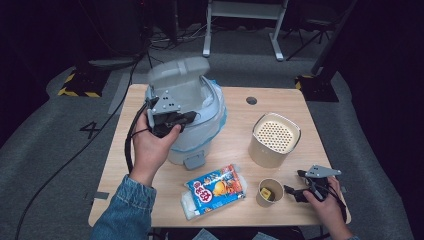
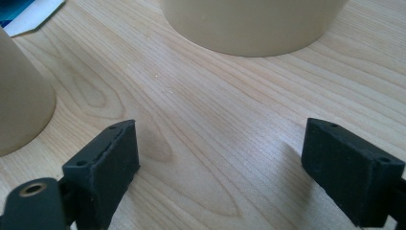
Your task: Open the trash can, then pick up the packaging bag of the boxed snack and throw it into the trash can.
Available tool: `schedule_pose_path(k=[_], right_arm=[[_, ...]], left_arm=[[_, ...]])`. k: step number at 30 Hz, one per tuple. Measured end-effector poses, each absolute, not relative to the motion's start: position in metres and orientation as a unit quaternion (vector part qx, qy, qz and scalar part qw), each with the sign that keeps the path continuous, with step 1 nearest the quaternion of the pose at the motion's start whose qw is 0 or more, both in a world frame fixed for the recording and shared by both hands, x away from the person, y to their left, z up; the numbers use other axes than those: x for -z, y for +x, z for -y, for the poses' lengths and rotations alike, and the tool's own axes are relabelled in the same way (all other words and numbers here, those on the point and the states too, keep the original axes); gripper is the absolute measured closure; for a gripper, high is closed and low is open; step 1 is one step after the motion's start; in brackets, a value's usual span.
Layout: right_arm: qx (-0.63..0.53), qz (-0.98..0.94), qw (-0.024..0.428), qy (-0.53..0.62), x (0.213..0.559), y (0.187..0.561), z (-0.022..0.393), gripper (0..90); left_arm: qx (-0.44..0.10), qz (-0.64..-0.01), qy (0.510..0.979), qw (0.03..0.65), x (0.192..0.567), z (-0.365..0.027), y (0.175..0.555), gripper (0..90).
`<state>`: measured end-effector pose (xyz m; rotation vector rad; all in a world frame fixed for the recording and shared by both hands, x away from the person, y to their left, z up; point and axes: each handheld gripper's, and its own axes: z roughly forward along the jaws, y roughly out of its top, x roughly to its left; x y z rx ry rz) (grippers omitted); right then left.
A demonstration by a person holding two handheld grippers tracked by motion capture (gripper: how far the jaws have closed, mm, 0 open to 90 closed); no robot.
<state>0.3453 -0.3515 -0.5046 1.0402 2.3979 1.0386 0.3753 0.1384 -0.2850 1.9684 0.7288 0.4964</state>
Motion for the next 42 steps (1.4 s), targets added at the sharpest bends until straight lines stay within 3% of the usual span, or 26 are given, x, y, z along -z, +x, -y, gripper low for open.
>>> schedule_pose_path(k=[2, 5, 14, 27, 42], right_arm=[[-0.364, -0.841, 0.164, 0.365, 0.505, 0.345, 0.352, 13.0], [-0.364, -0.841, 0.164, 0.365, 0.505, 0.345, 0.352, 13.0], [-0.364, -0.841, 0.164, 0.365, 0.505, 0.345, 0.352, 12.9], [-0.364, -0.841, 0.164, 0.365, 0.505, 0.345, 0.352, 13.0], [-0.364, -0.841, 0.164, 0.365, 0.505, 0.345, 0.352, 13.0]], left_arm=[[-0.182, -0.289, 0.804, 0.488, 0.286, -0.139, 0.376, 88.1], [-0.184, -0.291, 0.796, 0.497, 0.287, -0.138, 0.374, 60.4], [-0.157, -0.253, 0.805, 0.514, 0.288, -0.128, 0.360, 41.9], [-0.158, -0.236, 0.825, 0.489, 0.309, -0.120, 0.346, 36.2], [-0.125, -0.240, 0.836, 0.478, 0.364, -0.109, 0.338, 34.4]])
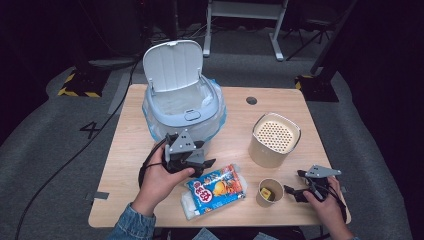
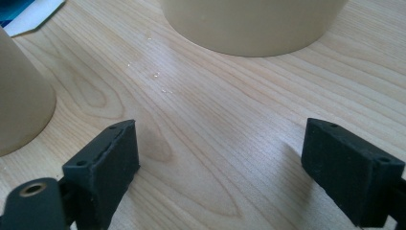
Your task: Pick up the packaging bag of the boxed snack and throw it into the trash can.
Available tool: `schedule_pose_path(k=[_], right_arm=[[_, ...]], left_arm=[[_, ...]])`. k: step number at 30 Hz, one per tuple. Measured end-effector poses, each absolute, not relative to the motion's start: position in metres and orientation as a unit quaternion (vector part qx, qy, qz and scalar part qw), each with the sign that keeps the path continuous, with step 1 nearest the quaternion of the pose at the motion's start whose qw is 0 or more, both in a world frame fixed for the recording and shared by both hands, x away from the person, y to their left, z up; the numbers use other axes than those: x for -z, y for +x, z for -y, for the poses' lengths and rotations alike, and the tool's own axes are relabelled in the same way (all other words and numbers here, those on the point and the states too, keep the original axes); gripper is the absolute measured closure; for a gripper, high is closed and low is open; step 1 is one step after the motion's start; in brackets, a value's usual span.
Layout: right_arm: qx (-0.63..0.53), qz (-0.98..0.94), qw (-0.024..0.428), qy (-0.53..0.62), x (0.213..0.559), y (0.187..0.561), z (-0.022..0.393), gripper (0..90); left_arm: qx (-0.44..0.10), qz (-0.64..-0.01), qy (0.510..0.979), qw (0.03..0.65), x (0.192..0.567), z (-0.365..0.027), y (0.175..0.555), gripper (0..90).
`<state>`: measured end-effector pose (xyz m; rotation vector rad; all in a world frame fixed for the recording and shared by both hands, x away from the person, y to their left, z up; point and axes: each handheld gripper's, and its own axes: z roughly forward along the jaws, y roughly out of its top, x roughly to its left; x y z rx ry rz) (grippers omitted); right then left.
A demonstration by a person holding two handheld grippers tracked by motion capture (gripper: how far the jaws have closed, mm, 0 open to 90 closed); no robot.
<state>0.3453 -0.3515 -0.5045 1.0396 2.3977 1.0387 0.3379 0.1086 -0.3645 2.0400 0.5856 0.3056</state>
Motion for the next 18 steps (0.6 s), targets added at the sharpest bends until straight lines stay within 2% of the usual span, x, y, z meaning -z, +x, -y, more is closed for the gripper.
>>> schedule_pose_path(k=[9, 14, 18], right_arm=[[-0.364, -0.841, 0.164, 0.365, 0.505, 0.345, 0.352, 13.1], [-0.364, -0.841, 0.164, 0.365, 0.505, 0.345, 0.352, 13.0], [-0.364, -0.841, 0.164, 0.364, 0.505, 0.345, 0.352, 13.1]], left_arm=[[-0.102, -0.248, 0.854, 0.445, 0.415, -0.097, 0.345, 33.9], [-0.091, -0.237, 0.864, 0.435, 0.433, -0.089, 0.349, 37.3], [-0.078, -0.245, 0.866, 0.429, 0.447, -0.082, 0.353, 34.7]])
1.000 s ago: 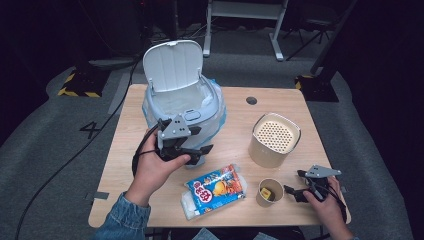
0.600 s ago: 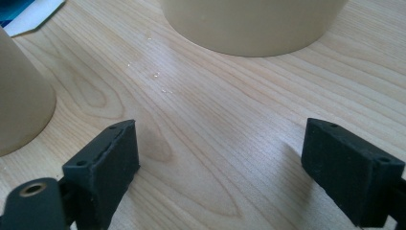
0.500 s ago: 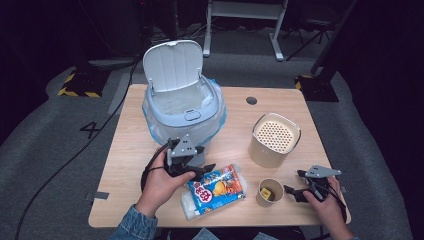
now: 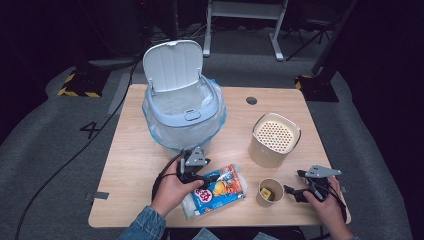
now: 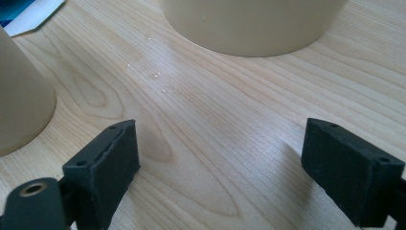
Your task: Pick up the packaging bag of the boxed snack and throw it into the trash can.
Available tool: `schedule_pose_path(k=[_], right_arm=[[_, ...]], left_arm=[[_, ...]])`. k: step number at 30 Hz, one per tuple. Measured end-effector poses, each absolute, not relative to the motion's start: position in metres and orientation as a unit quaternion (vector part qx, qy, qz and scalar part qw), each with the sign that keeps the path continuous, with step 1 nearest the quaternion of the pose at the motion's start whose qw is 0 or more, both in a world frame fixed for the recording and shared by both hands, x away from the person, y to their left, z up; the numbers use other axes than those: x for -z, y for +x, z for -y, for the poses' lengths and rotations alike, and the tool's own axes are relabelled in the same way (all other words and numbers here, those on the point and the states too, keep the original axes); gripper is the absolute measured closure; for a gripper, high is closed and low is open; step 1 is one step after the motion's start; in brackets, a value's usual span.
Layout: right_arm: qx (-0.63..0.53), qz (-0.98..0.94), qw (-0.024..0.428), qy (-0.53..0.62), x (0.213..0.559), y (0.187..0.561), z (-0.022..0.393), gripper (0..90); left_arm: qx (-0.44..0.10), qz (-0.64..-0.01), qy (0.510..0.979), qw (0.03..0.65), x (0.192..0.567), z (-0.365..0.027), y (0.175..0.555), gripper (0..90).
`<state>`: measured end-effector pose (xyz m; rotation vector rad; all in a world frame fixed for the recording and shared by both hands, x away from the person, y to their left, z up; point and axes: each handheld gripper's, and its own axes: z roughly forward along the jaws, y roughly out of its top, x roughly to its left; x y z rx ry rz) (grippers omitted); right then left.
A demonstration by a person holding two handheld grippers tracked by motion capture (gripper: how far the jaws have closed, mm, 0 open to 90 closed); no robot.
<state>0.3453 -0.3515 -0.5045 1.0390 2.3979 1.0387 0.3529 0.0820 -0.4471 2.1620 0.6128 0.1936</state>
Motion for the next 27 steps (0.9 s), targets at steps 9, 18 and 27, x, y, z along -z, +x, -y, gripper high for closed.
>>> schedule_pose_path(k=[9, 18, 27], right_arm=[[-0.364, -0.841, 0.164, 0.364, 0.505, 0.345, 0.352, 13.1], [-0.364, -0.841, 0.164, 0.365, 0.505, 0.345, 0.352, 13.0], [-0.364, -0.841, 0.164, 0.365, 0.505, 0.345, 0.352, 13.0]], left_arm=[[-0.032, -0.267, 0.876, 0.401, 0.470, -0.074, 0.363, 36.5], [0.020, -0.271, 0.893, 0.359, 0.480, -0.068, 0.369, 50.3], [0.028, -0.280, 0.897, 0.342, 0.477, -0.069, 0.373, 72.1]])
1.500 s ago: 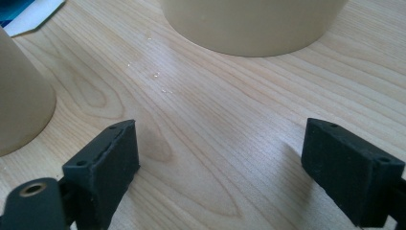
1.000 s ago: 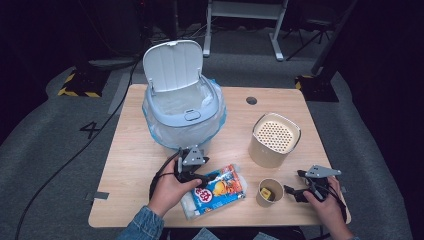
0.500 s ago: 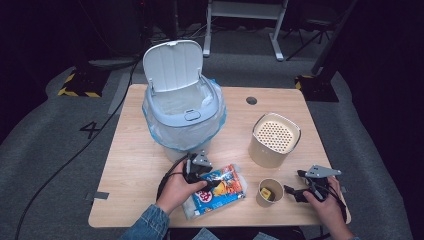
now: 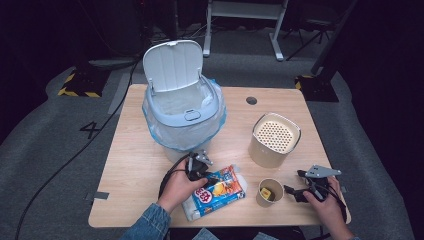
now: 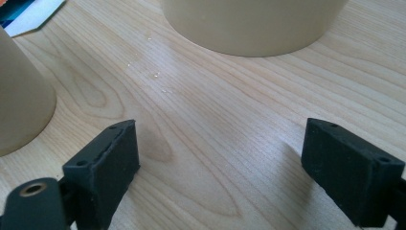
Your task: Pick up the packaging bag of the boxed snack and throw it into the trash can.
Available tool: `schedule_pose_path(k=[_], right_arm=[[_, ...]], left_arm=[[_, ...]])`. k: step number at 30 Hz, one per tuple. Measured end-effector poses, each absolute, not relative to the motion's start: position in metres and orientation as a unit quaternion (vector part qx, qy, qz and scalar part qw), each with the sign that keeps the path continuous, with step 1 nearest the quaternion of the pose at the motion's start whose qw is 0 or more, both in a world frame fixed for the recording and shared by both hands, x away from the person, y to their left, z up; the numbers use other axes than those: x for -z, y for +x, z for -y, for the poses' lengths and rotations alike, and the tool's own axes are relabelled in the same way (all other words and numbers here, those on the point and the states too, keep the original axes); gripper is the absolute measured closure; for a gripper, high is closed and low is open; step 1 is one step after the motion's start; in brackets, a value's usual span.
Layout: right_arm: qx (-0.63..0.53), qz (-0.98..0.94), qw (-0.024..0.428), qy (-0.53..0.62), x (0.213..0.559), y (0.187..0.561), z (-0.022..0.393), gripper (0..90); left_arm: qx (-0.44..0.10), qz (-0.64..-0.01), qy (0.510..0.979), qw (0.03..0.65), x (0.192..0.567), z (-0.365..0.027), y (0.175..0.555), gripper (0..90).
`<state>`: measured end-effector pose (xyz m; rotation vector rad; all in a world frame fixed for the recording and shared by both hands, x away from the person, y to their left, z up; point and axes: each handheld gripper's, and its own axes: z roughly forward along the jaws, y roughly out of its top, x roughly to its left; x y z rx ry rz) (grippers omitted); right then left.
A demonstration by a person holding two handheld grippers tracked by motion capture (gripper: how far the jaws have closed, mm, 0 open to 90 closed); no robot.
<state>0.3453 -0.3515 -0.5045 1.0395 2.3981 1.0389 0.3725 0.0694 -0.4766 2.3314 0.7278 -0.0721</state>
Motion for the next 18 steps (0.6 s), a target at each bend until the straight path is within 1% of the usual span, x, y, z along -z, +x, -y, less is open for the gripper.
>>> schedule_pose_path(k=[3, 5, 8, 11, 15, 18], right_arm=[[-0.364, -0.841, 0.164, 0.365, 0.505, 0.345, 0.352, 13.0], [-0.364, -0.841, 0.164, 0.365, 0.505, 0.345, 0.352, 13.0], [-0.364, -0.841, 0.164, 0.365, 0.505, 0.345, 0.352, 13.0], [-0.364, -0.841, 0.164, 0.365, 0.505, 0.345, 0.352, 13.0], [-0.364, -0.841, 0.164, 0.365, 0.505, 0.345, 0.352, 13.0], [-0.364, -0.841, 0.164, 0.365, 0.505, 0.345, 0.352, 13.0]], left_arm=[[0.032, -0.279, 0.896, 0.343, 0.472, -0.070, 0.372, 78.0], [0.035, -0.277, 0.890, 0.360, 0.468, -0.073, 0.371, 82.2], [0.032, -0.272, 0.881, 0.387, 0.456, -0.078, 0.369, 85.2], [0.019, -0.266, 0.873, 0.409, 0.443, -0.083, 0.365, 86.7], [-0.003, -0.258, 0.855, 0.450, 0.429, -0.089, 0.360, 86.8], [-0.010, -0.259, 0.841, 0.476, 0.420, -0.093, 0.358, 86.7]])
